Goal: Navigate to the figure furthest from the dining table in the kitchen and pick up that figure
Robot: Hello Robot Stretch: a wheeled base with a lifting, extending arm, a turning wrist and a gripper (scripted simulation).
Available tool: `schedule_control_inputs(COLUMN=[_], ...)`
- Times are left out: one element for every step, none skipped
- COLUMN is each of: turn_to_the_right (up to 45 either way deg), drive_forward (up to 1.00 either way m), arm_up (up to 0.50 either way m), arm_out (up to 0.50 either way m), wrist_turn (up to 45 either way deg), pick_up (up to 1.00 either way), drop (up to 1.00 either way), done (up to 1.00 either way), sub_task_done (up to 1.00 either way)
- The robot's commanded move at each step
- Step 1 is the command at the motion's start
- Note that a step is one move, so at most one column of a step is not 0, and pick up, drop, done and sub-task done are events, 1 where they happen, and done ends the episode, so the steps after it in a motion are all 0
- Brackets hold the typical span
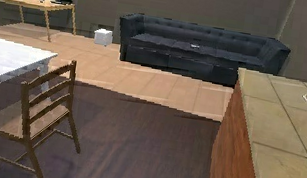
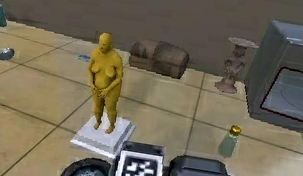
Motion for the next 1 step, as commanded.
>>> schedule_control_inputs(turn_to_the_right=[0.0], drive_forward=[0.0], arm_up=[0.0], arm_out=[0.08], wrist_turn=[0.0], pick_up=[0.0], drop=[0.0], done=[0.0], sub_task_done=[0.0])
